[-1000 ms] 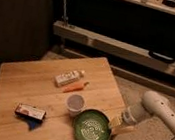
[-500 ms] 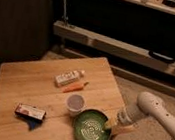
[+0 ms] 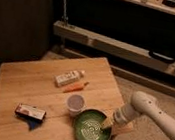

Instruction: Drag the ceramic bowl in a circle

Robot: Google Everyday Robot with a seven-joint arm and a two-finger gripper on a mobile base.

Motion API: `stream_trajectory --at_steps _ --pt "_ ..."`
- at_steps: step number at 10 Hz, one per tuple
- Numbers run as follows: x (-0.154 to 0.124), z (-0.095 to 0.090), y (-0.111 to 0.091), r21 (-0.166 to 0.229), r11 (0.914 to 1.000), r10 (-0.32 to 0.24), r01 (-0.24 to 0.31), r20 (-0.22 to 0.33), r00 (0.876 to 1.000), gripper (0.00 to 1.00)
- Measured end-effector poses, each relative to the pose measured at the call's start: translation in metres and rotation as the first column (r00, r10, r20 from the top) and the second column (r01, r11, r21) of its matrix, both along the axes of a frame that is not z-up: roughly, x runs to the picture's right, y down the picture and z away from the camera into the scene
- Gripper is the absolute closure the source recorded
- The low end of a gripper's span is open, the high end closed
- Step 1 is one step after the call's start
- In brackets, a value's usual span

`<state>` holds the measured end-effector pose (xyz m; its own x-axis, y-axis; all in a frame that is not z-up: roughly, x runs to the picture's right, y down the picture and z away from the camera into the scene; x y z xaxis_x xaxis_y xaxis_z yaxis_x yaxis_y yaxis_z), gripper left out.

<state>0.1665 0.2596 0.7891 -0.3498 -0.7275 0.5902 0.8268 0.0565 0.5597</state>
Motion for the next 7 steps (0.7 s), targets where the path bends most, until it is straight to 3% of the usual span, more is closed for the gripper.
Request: stream_trajectory --at_steps 3,5,7 --pt "-0.014 -0.012 -0.018 0.055 0.9982 -0.023 0.024 -0.009 1.0 1.0" --pt "-0.027 -0.007 -0.034 0.089 0.9949 -0.045 0.048 -0.036 0.998 1.0" --pt "-0.032 0.011 -0.051 0.112 0.992 -0.049 0.057 -0.071 0.996 1.0"
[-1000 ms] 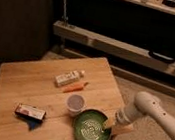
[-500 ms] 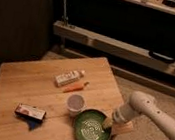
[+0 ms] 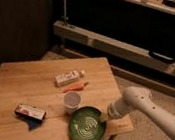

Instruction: Drag the ceramic bowl in a circle

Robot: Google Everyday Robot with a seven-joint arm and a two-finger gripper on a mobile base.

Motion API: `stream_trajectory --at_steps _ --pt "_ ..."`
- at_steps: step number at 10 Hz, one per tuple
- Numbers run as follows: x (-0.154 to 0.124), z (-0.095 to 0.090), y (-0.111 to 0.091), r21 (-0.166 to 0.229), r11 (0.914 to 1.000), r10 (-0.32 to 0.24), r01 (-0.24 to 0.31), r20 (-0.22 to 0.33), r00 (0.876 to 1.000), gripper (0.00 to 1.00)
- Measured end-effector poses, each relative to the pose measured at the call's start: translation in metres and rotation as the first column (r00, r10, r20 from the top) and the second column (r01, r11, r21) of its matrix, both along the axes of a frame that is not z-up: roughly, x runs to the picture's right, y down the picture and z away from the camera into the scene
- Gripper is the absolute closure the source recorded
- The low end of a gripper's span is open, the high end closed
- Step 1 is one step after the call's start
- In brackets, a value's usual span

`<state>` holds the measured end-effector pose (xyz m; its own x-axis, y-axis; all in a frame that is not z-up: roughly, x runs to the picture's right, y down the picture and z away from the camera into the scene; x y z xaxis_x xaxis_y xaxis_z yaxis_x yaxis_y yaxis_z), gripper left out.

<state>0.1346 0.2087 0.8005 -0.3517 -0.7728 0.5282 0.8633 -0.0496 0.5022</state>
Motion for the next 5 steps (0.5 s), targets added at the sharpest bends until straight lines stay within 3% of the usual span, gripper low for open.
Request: stream_trajectory --at_steps 3,5 --pt "-0.019 0.03 -0.042 0.056 0.9984 0.009 -0.008 -0.024 1.0 1.0" --pt "-0.025 0.036 -0.071 0.092 0.9956 0.021 -0.019 -0.029 0.999 1.0"
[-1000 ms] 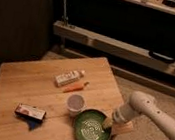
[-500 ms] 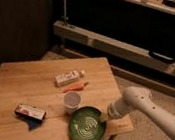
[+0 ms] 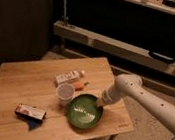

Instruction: Drag the ceramic bowl in a circle

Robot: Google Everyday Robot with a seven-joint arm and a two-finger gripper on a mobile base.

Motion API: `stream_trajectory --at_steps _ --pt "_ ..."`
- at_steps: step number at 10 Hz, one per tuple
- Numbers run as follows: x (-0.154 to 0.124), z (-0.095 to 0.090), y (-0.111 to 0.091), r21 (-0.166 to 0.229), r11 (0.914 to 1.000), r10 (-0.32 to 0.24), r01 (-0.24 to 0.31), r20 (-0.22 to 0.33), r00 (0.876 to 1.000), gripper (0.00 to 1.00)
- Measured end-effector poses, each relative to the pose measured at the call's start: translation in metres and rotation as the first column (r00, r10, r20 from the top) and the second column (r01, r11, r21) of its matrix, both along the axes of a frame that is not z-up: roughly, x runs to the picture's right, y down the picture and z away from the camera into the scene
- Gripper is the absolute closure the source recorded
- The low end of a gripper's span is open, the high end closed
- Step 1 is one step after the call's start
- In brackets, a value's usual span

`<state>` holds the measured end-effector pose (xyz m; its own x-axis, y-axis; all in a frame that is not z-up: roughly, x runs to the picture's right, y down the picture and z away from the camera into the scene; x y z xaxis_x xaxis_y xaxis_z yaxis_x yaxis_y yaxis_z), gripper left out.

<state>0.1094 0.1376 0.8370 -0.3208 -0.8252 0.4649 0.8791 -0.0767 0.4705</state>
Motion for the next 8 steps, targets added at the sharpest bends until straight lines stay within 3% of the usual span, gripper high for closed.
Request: stream_trajectory --at_steps 1,3,5,8 --pt "0.005 0.007 -0.015 0.015 0.9998 0.013 -0.013 -0.021 1.0 1.0" --pt "0.027 0.014 -0.024 0.021 0.9985 0.052 -0.051 -0.071 0.996 1.0" --pt "0.068 0.013 -0.022 0.018 0.9946 0.104 -0.103 -0.129 0.986 1.0" --pt "0.144 -0.008 -0.006 0.023 0.9873 0.158 -0.157 -0.215 0.964 1.0"
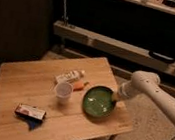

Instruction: Drag the ceramic bowl in a circle

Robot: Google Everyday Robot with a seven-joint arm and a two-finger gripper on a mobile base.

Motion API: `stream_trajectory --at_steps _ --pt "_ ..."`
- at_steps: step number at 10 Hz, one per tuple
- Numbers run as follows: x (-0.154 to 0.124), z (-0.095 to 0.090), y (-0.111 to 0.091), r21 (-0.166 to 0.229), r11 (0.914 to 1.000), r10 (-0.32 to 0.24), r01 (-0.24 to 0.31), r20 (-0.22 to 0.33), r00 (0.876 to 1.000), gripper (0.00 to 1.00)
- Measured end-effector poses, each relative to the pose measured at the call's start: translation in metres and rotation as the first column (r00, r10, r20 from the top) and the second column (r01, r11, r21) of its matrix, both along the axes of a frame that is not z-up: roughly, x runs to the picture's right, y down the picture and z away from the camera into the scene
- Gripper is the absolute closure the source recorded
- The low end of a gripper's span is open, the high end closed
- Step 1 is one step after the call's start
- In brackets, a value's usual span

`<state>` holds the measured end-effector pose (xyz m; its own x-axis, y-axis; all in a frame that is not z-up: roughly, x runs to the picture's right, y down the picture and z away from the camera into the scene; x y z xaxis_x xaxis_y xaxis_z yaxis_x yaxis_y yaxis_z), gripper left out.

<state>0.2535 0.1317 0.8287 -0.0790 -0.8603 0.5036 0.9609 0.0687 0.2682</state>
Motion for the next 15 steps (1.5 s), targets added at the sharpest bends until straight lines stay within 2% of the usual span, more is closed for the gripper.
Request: stream_trajectory --at_steps 1,2,3,4,5,6,7,8,9,11,12,14,15 --pt "0.018 -0.008 0.01 -0.012 0.9999 0.002 -0.003 -0.024 1.0 1.0" --pt "0.032 -0.017 0.029 -0.039 0.9992 -0.007 0.006 -0.046 0.999 1.0" --pt "0.036 -0.023 0.048 -0.066 0.9976 -0.023 0.019 -0.054 0.998 1.0" --pt "0.034 -0.029 0.07 -0.096 0.9945 -0.047 0.042 -0.053 0.997 1.0" --pt "0.021 -0.039 0.101 -0.133 0.9872 -0.093 0.088 -0.034 0.995 1.0" --pt "0.005 -0.043 0.121 -0.151 0.9803 -0.13 0.126 -0.011 0.992 1.0" --pt "-0.009 -0.044 0.132 -0.159 0.974 -0.162 0.161 0.011 0.987 1.0" --pt "-0.028 -0.046 0.138 -0.162 0.967 -0.193 0.197 0.042 0.98 1.0" --pt "-0.061 -0.047 0.141 -0.156 0.9573 -0.231 0.243 0.094 0.968 1.0" --pt "-0.111 -0.048 0.139 -0.139 0.9441 -0.275 0.299 0.17 0.946 1.0" --pt "-0.142 -0.05 0.136 -0.12 0.9346 -0.304 0.335 0.222 0.927 1.0" --pt "-0.171 -0.052 0.124 -0.083 0.9255 -0.336 0.37 0.271 0.902 1.0" --pt "-0.193 -0.05 0.106 -0.049 0.9202 -0.36 0.388 0.285 0.888 1.0"
